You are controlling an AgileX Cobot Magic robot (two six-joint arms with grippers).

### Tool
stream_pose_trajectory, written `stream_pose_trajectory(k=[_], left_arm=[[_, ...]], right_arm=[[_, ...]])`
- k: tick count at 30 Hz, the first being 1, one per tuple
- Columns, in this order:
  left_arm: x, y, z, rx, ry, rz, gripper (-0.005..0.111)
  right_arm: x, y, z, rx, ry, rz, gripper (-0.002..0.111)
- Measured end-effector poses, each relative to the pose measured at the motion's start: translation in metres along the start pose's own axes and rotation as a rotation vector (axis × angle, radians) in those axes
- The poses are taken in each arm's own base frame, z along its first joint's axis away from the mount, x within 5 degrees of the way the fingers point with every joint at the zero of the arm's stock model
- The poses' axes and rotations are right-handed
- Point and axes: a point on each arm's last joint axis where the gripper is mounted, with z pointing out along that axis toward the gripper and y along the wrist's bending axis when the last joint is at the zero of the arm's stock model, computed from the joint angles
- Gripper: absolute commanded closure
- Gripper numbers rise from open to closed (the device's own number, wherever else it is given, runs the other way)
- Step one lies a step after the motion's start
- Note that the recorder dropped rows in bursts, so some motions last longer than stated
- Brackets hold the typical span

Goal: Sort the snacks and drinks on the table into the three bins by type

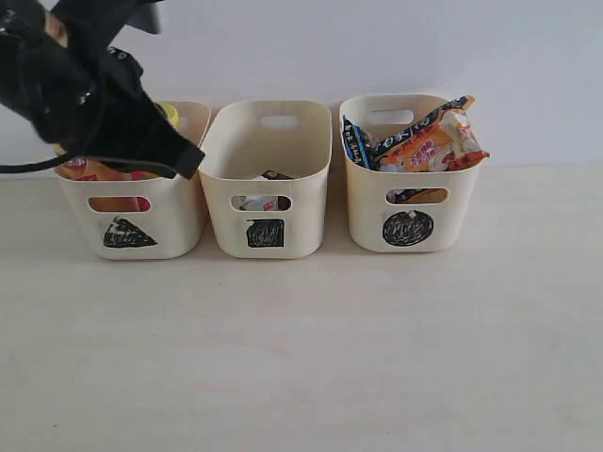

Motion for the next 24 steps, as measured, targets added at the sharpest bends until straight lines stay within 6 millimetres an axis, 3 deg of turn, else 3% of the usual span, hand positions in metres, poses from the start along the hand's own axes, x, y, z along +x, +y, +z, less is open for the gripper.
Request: stream_pose_trajectory(k=[15, 24], left_arm=[[0.092, -0.012, -0.047, -0.001, -0.103, -0.039, 0.102], [0.13, -0.019, -0.061, 0.018, -0.19, -0.134, 0.102]], right_arm=[[0.0, 0.0, 0.0, 0.0, 0.0, 0.002, 0.109], [0.0, 0.0, 0.0, 0.0, 0.0, 0.002, 0.109]])
